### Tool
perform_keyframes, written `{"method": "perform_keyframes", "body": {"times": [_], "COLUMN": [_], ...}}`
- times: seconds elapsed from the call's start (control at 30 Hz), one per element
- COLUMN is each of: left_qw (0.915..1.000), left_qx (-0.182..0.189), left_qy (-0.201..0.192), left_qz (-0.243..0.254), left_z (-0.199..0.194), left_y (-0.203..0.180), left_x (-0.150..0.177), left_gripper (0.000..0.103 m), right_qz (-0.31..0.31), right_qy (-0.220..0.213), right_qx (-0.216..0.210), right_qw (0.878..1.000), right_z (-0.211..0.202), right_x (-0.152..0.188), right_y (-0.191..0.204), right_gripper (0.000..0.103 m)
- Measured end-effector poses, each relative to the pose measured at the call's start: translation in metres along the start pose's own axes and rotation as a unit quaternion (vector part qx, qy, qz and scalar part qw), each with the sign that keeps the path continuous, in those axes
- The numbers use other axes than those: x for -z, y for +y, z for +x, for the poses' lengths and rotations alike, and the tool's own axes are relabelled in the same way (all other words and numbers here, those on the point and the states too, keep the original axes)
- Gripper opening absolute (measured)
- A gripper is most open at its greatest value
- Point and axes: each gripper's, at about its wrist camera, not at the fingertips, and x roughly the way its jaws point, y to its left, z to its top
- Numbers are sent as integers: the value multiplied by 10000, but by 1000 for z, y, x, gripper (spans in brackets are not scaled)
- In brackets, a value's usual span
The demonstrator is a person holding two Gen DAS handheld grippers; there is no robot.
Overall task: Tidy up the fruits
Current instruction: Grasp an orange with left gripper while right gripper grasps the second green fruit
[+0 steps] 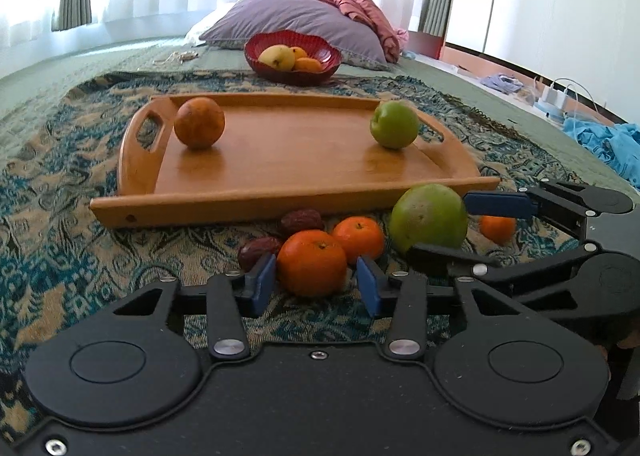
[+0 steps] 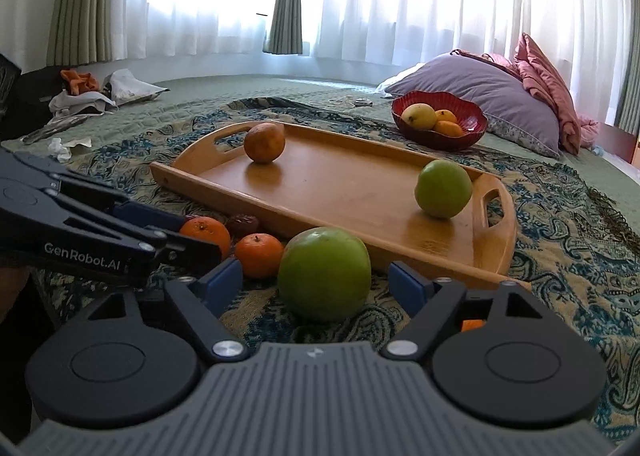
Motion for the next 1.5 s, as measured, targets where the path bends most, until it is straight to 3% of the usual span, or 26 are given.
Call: {"method": "perform_keyframes", "body": {"times": [0.47, 0.97, 1.13, 1.3, 1.5], "left_qw": [9997, 9998, 9997, 9992, 9984], "left_qx": [-101, -124, -146, -259, -322], "left_qy": [32, -84, -149, -286, -463], "left_qz": [-230, -149, -106, -42, -1], "left_z": [14, 15, 15, 11, 5], "left_y": [2, 0, -1, -5, -7], "left_x": [3, 8, 9, 11, 9], "left_gripper": [41, 40, 40, 37, 37], "right_qz": [247, 373, 400, 455, 520], "right_qy": [86, 178, 145, 104, 21], "right_qx": [62, 162, 201, 232, 303], "right_qw": [9996, 9990, 9989, 9986, 9982], "right_z": [10, 23, 24, 23, 20], "right_x": [7, 13, 13, 14, 14], "right_y": [-3, -2, -1, -1, 1], "right_gripper": [72, 66, 65, 57, 56]}}
